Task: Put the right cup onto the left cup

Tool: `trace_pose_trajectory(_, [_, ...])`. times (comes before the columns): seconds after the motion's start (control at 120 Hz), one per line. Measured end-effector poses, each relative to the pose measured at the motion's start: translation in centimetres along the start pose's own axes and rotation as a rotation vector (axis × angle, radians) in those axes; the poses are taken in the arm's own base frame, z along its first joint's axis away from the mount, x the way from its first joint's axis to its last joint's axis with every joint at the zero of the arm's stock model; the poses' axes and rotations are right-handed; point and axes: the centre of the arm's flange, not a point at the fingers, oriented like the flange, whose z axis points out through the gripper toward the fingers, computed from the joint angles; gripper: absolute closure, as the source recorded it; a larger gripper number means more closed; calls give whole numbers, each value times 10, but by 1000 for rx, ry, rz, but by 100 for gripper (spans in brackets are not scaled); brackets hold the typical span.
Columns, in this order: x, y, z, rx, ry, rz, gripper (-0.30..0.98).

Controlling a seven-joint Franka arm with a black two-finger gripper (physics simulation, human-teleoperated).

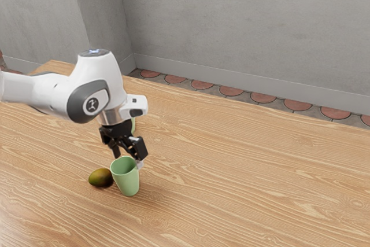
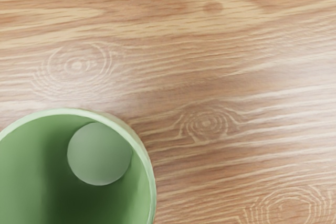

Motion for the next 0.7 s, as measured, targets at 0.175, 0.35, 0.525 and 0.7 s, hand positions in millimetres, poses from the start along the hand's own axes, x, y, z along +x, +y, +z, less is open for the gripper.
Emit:
trace_pose_trajectory(0.175, [7,-1,36,-7,-34,-23,0])
trace_pose_trajectory(0.35, [12,0,54,-7,-40,-33,1])
trace_pose_trajectory(0.525, [15,3,53,-1,-24,-32,45])
trace_pose_trajectory(0.7, [15,1,55,1,-24,-39,67])
